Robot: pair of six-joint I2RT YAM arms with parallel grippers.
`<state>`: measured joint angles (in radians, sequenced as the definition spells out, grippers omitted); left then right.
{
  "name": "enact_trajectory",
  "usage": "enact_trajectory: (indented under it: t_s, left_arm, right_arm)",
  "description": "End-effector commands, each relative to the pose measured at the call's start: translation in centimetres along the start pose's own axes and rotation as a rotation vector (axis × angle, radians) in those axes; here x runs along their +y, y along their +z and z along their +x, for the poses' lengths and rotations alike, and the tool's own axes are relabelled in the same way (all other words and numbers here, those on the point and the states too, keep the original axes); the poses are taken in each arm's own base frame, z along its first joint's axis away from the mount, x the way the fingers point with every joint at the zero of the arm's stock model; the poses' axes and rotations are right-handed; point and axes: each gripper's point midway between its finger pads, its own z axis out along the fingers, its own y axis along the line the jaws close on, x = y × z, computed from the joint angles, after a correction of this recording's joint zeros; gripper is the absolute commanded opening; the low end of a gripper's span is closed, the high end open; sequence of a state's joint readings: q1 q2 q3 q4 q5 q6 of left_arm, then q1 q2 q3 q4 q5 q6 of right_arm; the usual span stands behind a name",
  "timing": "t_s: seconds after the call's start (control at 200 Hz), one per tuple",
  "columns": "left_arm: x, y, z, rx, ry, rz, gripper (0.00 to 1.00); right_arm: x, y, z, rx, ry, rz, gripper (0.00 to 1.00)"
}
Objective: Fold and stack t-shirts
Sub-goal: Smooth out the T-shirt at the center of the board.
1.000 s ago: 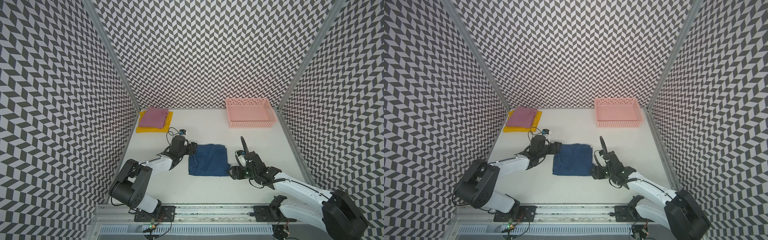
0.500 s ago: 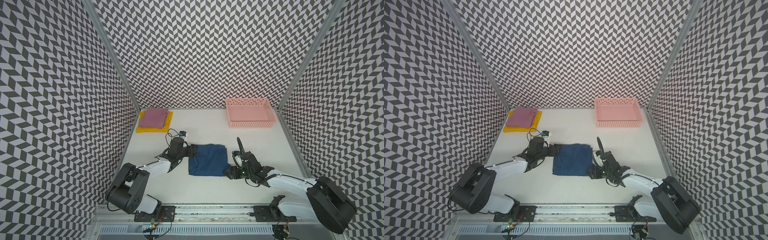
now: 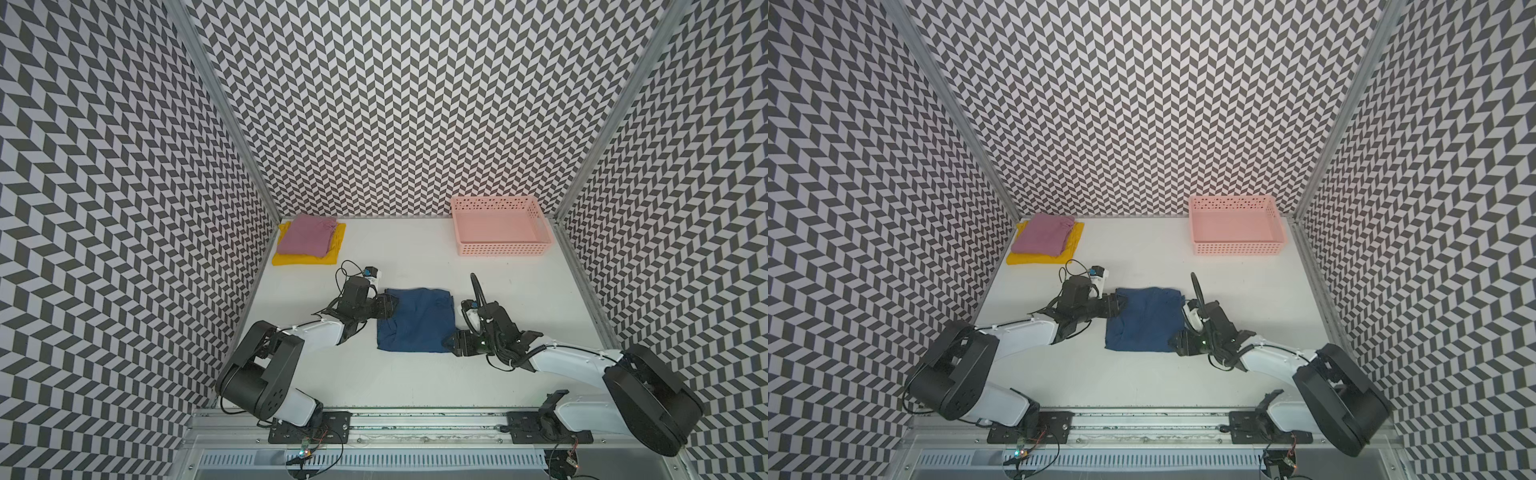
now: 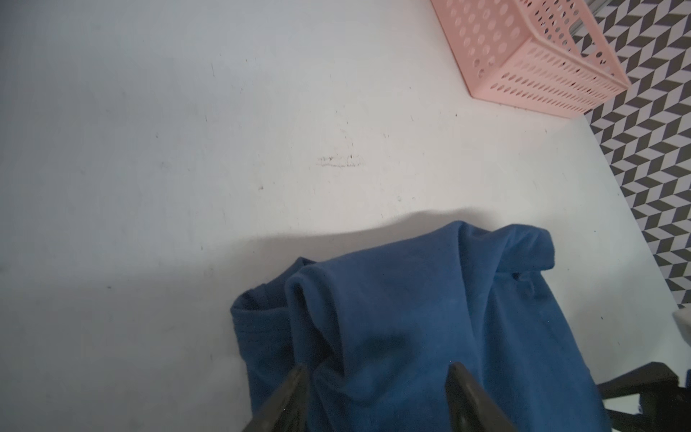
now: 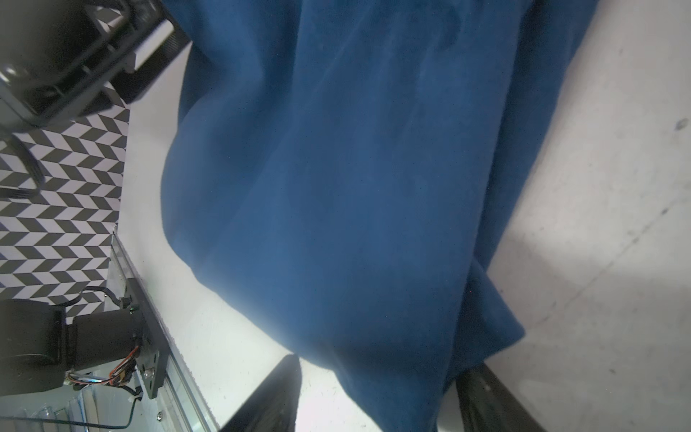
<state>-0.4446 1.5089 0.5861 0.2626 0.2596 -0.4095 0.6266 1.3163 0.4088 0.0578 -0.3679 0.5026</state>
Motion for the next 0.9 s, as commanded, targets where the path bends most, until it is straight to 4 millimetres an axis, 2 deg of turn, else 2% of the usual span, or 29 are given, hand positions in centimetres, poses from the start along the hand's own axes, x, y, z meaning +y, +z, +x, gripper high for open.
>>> enact_trajectory:
  t_s: [0.0,0.2,0.23,0.326,0.431,0.511,0.576,0.616,0.691,0.891]
  left_arm:
    - [-0.2,0.3,-0.1,0.011,0.01,0.004,0.61]
    - [0.2,1.1,-1.0,-0.01,0.013,-0.02,0.6]
    - [0.2,1.3,-1.2,-0.013,0.014,-0.018,0.59]
    - [0.0,1.8,-1.7,-0.021,0.016,-0.014,0.56]
    - [-0.2,2.3,-2.3,-0.022,0.016,-0.002,0.5]
    - [-0.4,2.5,-2.4,-0.021,0.018,0.008,0.33]
    - [-0.3,2.5,-2.3,-0.02,0.018,0.007,0.1]
    - [-0.2,2.5,-2.2,-0.018,0.017,0.002,0.0]
    - [-0.1,2.4,-2.2,-0.02,0.042,-0.006,0.0]
    - [0.3,2.6,-2.2,-0.015,0.043,-0.018,0.0]
  right_arm:
    - [-0.1,0.4,0.3,0.017,0.005,0.009,0.67]
    - [0.1,0.7,0.4,0.028,0.005,0.002,0.63]
    - [0.1,0.7,0.4,0.028,0.004,0.001,0.59]
    - [0.2,0.6,0.6,0.032,0.003,-0.003,0.37]
    - [-0.1,0.7,0.8,0.036,0.005,0.004,0.26]
    - [-0.1,0.8,0.8,0.036,0.005,0.005,0.18]
    - [-0.1,0.8,0.7,0.035,0.002,0.004,0.11]
    - [-0.1,0.8,0.7,0.035,0.001,0.009,0.06]
    - [-0.2,0.8,0.6,0.034,-0.001,0.016,0.0]
    - [-0.7,0.2,0.7,0.036,-0.012,0.054,0.0]
